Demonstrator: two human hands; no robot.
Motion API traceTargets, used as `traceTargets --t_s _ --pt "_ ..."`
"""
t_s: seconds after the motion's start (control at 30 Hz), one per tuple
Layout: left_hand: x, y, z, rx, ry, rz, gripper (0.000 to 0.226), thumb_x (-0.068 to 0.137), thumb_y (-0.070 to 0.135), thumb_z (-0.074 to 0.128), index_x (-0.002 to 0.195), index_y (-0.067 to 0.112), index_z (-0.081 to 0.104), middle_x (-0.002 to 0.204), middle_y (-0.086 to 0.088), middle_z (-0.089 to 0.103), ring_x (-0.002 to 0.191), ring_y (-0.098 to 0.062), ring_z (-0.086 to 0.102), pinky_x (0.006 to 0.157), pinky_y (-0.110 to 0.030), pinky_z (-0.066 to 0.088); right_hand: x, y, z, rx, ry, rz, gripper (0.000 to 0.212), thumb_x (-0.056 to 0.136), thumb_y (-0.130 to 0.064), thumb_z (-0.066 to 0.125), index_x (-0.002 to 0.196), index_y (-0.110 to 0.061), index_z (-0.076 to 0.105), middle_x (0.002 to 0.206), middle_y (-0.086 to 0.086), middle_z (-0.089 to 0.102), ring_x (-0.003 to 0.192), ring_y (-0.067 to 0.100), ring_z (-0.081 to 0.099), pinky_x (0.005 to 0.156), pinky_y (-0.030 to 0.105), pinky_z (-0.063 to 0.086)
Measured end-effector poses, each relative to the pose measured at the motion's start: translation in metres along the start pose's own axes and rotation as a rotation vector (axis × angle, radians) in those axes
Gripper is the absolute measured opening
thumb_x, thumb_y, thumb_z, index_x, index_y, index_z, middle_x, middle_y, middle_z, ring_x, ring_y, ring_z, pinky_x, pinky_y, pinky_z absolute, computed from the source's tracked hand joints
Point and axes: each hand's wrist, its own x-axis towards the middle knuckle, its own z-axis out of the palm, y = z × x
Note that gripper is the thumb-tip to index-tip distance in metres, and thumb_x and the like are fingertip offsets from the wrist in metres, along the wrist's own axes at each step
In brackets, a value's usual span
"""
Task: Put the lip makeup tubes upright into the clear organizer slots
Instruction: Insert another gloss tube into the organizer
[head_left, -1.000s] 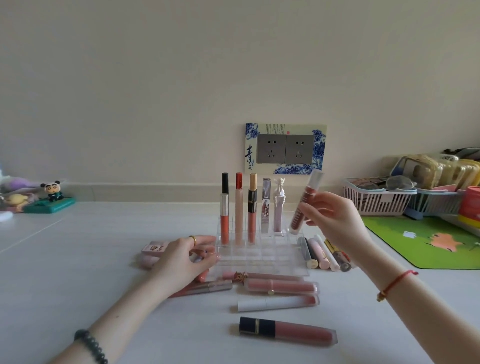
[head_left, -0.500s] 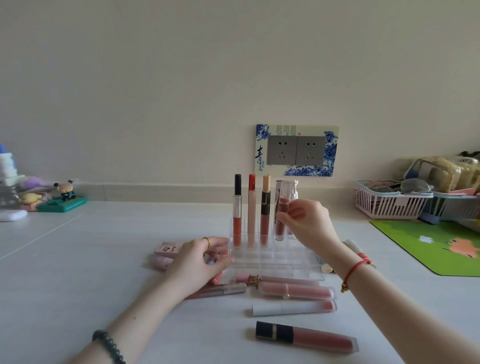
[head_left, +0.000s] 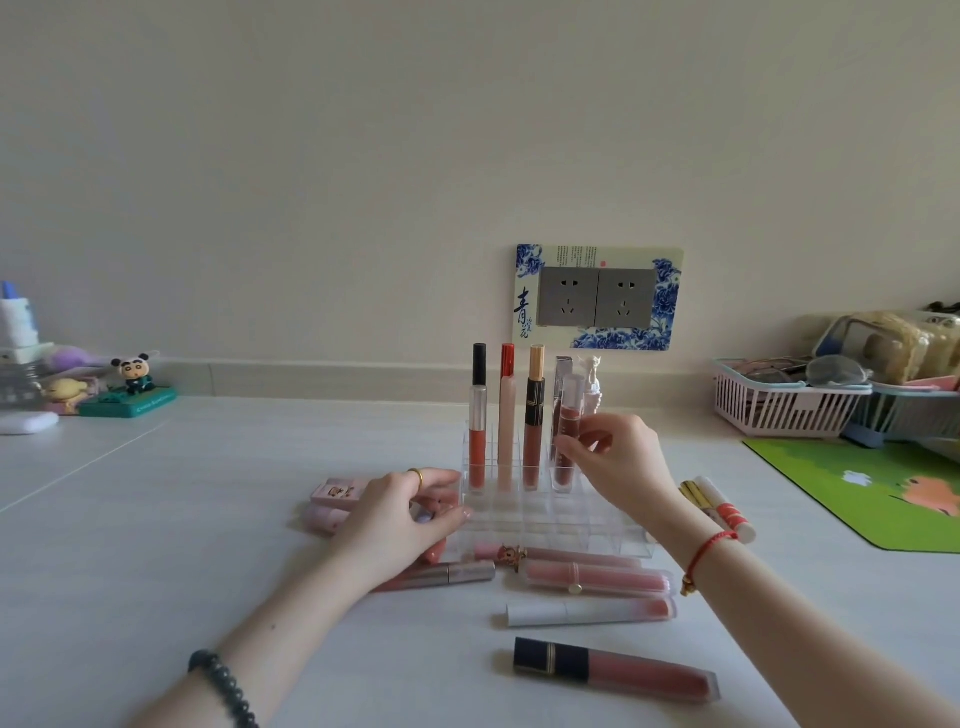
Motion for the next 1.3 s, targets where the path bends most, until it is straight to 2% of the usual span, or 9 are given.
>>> traceTargets --t_s 0.13,0.4,0.57,0.83,0.97,1.1,1.17,1.23,1.3 --pt "0.0 0.0 0.0 0.01 -0.002 -0.004 0.042 0.078 0.033 0.068 0.117 0.021 0.058 0.044 0.014 0.061 0.1 0.011 0.057 0.09 -0.019 0.042 0.0 -0.001 -0.001 0.012 -0.005 0.001 0.013 0.081 -0.018 0.062 0.087 -0.011 0.071 0.077 0.0 0.066 0.061 0.0 0.051 0.057 0.011 0.038" --pt "0.001 -0.001 0.0 0.027 0.0 -0.004 0.04 0.078 0.032 0.068 0.115 0.021 0.059 0.046 0.012 0.062 0.101 0.011 0.056 0.091 -0.02 0.043 0.001 -0.001 -0.001 0.004 -0.013 -0.016 0.012 0.08 -0.018 0.063 0.086 -0.01 0.071 0.074 -0.001 0.064 0.061 0.001 0.052 0.059 0.01 0.04" --pt "0.0 0.0 -0.001 0.032 -0.004 -0.023 0.043 0.077 0.034 0.069 0.117 0.023 0.059 0.06 0.013 0.06 0.103 0.003 0.059 0.095 -0.027 0.045 0.002 0.0 0.0 -0.016 -0.008 -0.012 0.014 0.081 -0.02 0.063 0.087 -0.011 0.07 0.078 0.001 0.066 0.064 0.006 0.053 0.058 0.011 0.04" --pt "-0.001 0.003 -0.002 0.048 -0.011 -0.022 0.042 0.078 0.035 0.067 0.117 0.023 0.059 0.066 0.013 0.063 0.101 0.005 0.059 0.083 -0.016 0.042 0.003 0.007 0.001 -0.066 -0.028 -0.001 0.02 0.079 -0.024 0.066 0.094 -0.012 0.069 0.091 0.006 0.069 0.076 0.015 0.058 0.069 0.023 0.045" --pt "-0.002 0.009 -0.007 0.056 0.017 -0.015 0.037 0.079 0.032 0.067 0.114 0.021 0.061 0.085 0.01 0.069 0.079 0.007 0.062 0.068 0.003 0.035 0.002 0.006 -0.008 -0.141 -0.02 -0.013 0.038 0.079 -0.032 0.065 0.11 -0.011 0.061 0.091 0.0 0.062 0.08 0.013 0.052 0.07 0.02 0.04" --pt "-0.003 0.017 -0.016 0.056 0.08 -0.008 0.02 0.079 0.032 0.067 0.097 0.024 0.067 0.08 0.014 0.068 0.088 -0.004 0.062 0.077 -0.013 0.043 -0.003 0.0 -0.029 -0.122 0.087 -0.061 0.038 0.078 -0.032 0.066 0.109 -0.013 0.056 0.086 0.0 0.056 0.079 0.016 0.051 0.078 0.031 0.046" --pt "-0.006 0.022 -0.023 0.04 0.026 0.028 0.008 0.078 0.032 0.067 0.082 0.025 0.068 0.068 0.006 0.071 0.08 -0.007 0.064 0.075 -0.015 0.046 -0.009 -0.005 -0.038 -0.083 0.118 -0.127 0.027 0.077 -0.029 0.067 0.099 -0.016 0.06 0.079 0.001 0.058 0.072 0.016 0.051 0.072 0.031 0.048" --pt "-0.011 0.029 -0.028 0.083 -0.098 0.103 0.007 0.075 0.034 0.071 0.072 0.029 0.067 0.062 0.008 0.07 0.071 -0.003 0.063 0.063 -0.004 0.041 -0.017 -0.01 -0.044 -0.054 0.105 -0.181 0.017 0.076 -0.025 0.068 0.091 -0.019 0.062 0.073 -0.001 0.058 0.065 0.014 0.05 0.067 0.03 0.047" --pt "-0.014 0.032 -0.03 0.222 -0.209 0.161 0.015 0.068 0.045 0.072 0.077 0.033 0.07 0.069 0.015 0.067 0.073 0.003 0.059 0.063 -0.003 0.039 -0.025 -0.013 -0.044 -0.062 0.055 -0.216 0.013 0.076 -0.022 0.068 0.088 -0.019 0.063 0.069 -0.004 0.057 0.062 0.012 0.049 0.063 0.028 0.046"
